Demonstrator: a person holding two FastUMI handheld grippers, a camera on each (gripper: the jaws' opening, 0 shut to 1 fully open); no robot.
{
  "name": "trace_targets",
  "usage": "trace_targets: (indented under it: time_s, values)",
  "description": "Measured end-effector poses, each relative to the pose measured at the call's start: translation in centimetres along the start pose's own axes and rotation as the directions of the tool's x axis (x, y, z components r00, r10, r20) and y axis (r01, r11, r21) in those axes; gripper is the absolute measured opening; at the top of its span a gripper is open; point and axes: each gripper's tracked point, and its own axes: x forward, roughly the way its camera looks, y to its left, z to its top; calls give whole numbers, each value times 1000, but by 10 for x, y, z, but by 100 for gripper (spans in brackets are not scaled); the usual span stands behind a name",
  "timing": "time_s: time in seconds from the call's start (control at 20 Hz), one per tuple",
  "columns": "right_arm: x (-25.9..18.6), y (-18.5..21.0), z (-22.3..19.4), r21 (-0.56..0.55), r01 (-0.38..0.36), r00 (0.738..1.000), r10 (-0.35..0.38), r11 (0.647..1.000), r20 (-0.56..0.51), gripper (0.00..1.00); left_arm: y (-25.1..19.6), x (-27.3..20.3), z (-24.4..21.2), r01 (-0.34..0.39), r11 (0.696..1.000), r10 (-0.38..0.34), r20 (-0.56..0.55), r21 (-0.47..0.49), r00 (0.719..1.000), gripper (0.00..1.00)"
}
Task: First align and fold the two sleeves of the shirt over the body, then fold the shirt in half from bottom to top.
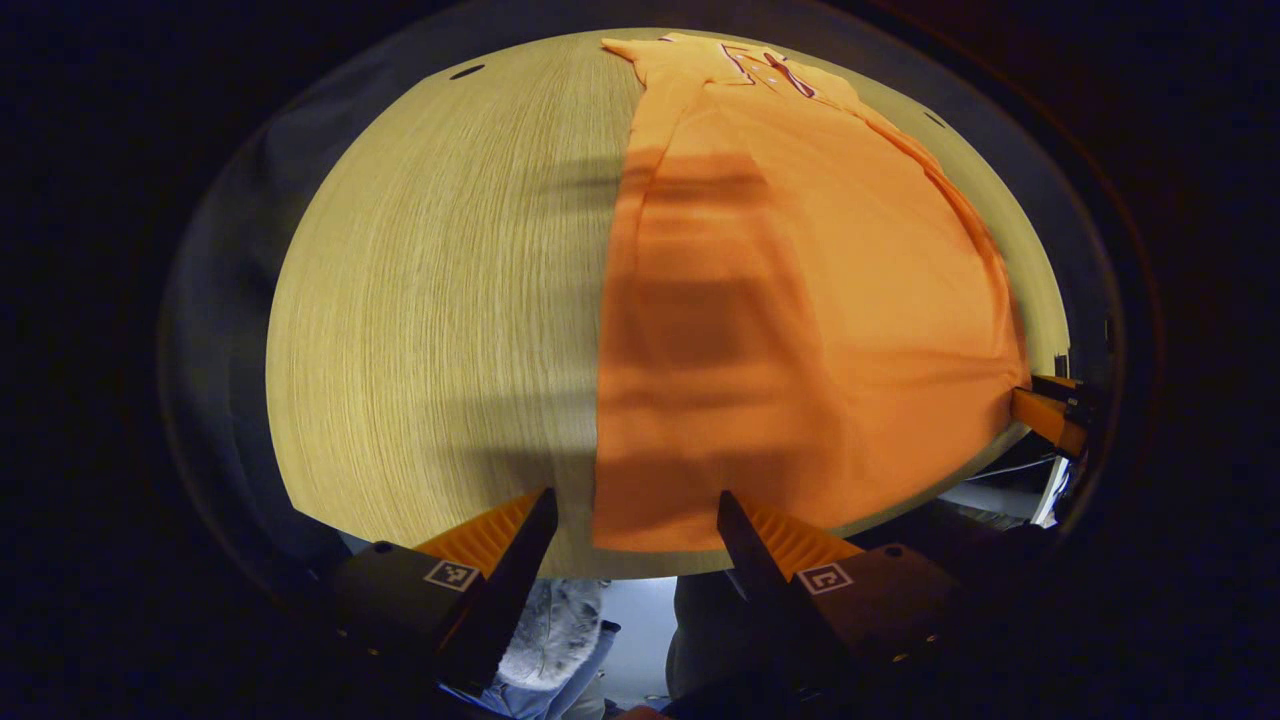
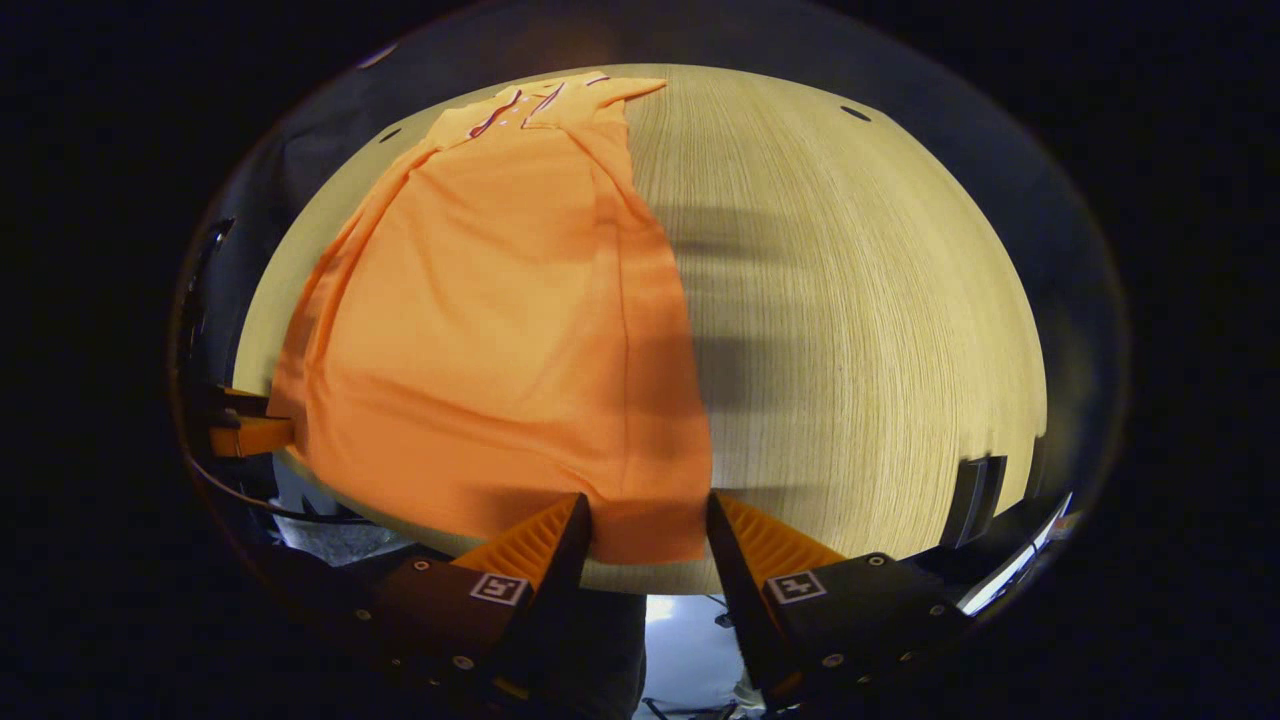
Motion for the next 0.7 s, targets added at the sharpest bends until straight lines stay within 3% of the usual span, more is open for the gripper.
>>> trace_targets:
  time_s: [0.05, 0.1, 0.15, 0.2, 0.3, 0.35, 0.4, 0.45, 0.5, 0.55, 0.7]
  values:
    - [0, 1, 0, 6, -5, 1000, 5, 1000, -12, 62, -1, -1, -1, 0, 1000, 0, -4, 7, 1000, 98]
    - [1, 4, 2, 10, -12, 1000, 12, 1000, -19, 58, -4, -2, 0, 4, 1000, -4, 0, 17, 1000, 97]
    - [0, 6, 1, 17, -19, 999, 19, 1000, -28, 39, -9, -1, 5, 8, 1000, -9, 17, 26, 1000, 93]
    - [-2, 9, 1, 26, -29, 999, 30, 999, -40, 38, -15, -2, 8, 14, 999, -16, 46, 46, 999, 76]
    - [-1, 13, -1, 42, -52, 997, 55, 998, -62, 17, -27, -4, 14, 33, 999, -36, 102, 24, 994, 28]
    - [-1, 24, -5, 46, -117, 988, 121, 992, -93, 17, -28, -2, 14, 32, 999, -36, 105, 38, 994, 5]
    - [-6, 23, -5, 99, -123, 988, 132, 987, -82, 17, -30, -3, 15, 47, 998, -52, 110, 46, 993, 6]
    - [-1, 27, -6, 148, -143, 985, 155, 979, -75, 4, -35, -2, 12, 79, 996, -83, 107, 41, 991, 5]
    - [-6, 37, -11, 149, -182, 974, 199, 972, -105, 4, -35, -4, 12, 88, 996, -90, 117, 27, 989, 5]
    - [-4, 39, -6, 153, -164, 982, 175, 975, -66, 4, -36, -4, 17, 98, 995, -98, 128, 2, 987, 1]
    - [-11, 34, 3, 105, -148, 987, 153, 983, -43, 4, -39, -14, 25, 137, 990, -135, 147, -9, 980, 1]
